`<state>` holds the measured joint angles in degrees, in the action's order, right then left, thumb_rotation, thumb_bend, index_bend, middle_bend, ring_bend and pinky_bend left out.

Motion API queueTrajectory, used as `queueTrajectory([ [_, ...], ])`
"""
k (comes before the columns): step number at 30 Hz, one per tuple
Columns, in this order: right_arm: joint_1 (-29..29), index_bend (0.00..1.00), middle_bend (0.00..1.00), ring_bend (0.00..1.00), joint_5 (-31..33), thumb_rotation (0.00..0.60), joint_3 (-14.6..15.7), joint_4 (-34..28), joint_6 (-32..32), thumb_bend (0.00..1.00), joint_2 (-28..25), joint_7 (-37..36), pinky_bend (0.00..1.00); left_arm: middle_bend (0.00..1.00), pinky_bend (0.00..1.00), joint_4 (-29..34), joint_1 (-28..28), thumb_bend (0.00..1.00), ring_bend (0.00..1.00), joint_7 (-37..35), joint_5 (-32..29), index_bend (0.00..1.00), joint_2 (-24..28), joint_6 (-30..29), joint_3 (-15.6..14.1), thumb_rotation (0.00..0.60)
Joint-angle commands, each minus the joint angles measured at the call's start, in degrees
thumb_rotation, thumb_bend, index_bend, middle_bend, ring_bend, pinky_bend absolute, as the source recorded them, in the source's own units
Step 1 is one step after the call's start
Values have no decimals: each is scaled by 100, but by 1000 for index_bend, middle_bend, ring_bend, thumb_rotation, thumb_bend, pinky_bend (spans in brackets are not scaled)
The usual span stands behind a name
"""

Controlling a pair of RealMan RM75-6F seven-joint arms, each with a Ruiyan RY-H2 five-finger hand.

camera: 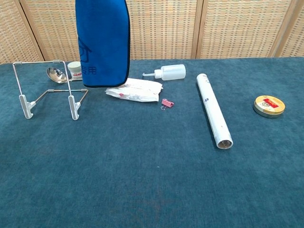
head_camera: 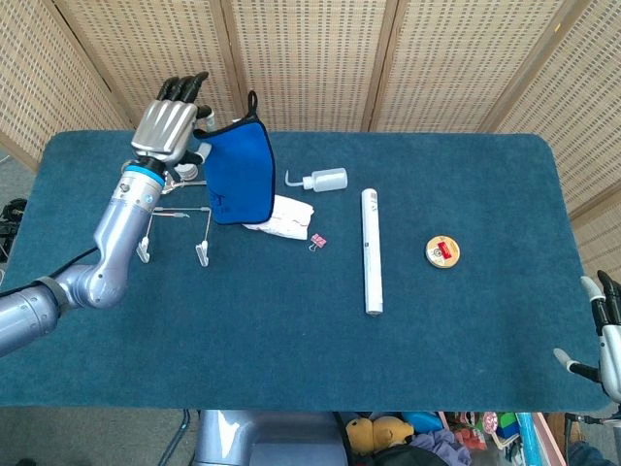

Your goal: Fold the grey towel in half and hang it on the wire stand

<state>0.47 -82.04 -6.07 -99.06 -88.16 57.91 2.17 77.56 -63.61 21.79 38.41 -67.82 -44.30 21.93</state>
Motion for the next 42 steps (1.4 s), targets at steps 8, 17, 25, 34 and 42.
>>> queueTrajectory([
  [8, 21, 0, 0, 0, -40, 600, 33, -19, 34, 0, 24, 66, 0, 0, 0, 13, 673, 574, 0, -1089, 831, 847, 731, 364, -99, 600],
  [17, -11, 0, 0, 0, -212, 600, 102, -69, -44, 0, 14, 71, 0, 0, 0, -1, 1429, 576, 0, -2285, 1728, 847, 1160, 309, -281, 600],
  [25, -48, 0, 0, 0, -377, 600, 153, -119, -153, 0, 17, 102, 0, 0, 0, 32, 1886, 575, 0, -3297, 2555, 848, 1284, 81, -383, 600],
  [34, -98, 0, 0, 0, -537, 600, 211, -149, -257, 0, -1, 73, 0, 0, 0, 222, 2367, 575, 0, -4078, 3580, 847, 1478, -498, -685, 600],
  [42, -140, 0, 0, 0, -682, 600, 265, -166, -340, 0, -21, 50, 0, 0, 0, 250, 2740, 575, 0, -4561, 4188, 847, 1551, -933, -1035, 600],
])
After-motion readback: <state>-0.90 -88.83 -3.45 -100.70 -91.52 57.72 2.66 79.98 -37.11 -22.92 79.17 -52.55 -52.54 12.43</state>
